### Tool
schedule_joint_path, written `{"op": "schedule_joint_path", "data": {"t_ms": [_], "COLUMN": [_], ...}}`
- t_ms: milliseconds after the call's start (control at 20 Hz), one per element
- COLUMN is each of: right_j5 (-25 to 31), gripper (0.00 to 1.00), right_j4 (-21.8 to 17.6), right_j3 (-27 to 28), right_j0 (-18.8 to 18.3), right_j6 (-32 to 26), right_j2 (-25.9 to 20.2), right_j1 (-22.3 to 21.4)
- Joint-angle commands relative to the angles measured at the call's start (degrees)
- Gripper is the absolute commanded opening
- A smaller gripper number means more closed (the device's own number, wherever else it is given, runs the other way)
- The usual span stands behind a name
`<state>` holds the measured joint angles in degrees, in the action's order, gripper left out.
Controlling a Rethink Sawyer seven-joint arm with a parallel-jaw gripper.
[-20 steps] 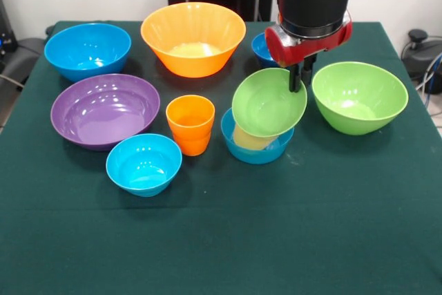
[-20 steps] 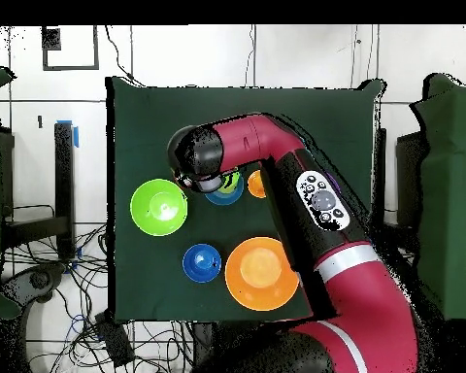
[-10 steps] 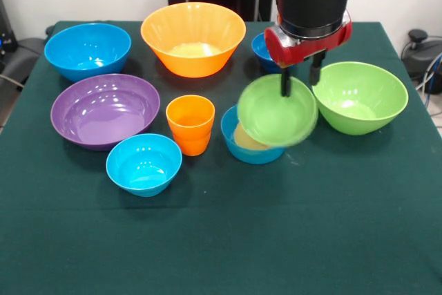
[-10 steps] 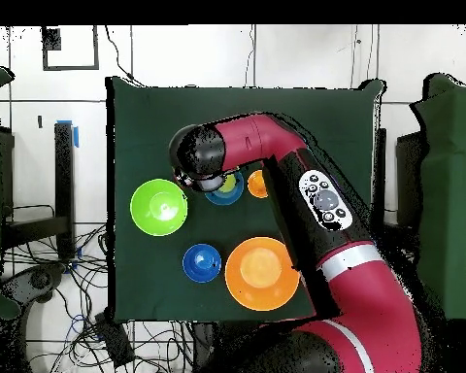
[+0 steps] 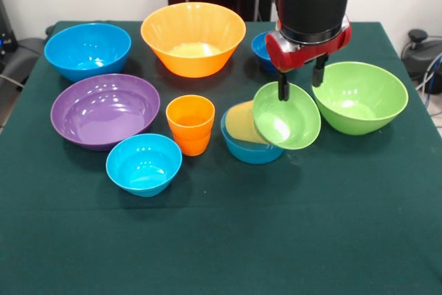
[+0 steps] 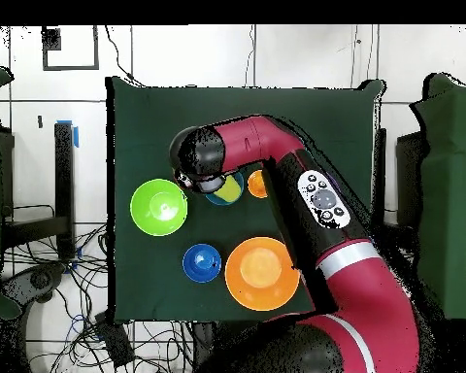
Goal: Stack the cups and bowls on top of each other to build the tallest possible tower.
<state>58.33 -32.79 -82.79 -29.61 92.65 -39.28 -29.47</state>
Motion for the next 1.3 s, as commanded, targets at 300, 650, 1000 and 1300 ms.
{"op": "schedule_joint_path", "data": {"t_ms": [300, 650, 1000, 1300], "right_j5": [3.87, 4.85, 3.20, 0.97], "gripper": [1.00, 1.00, 1.00, 1.00], "right_j4": [-4.73, -4.33, -4.74, -5.25], "right_j3": [0.92, 0.29, -1.18, -2.46], "right_j0": [-0.70, -0.46, 0.52, 2.57], "right_j6": [-18.11, -17.81, -15.86, -12.31], "right_j2": [-0.51, -0.71, -0.65, -0.15], "right_j1": [1.60, 0.87, 0.49, 1.70]}}
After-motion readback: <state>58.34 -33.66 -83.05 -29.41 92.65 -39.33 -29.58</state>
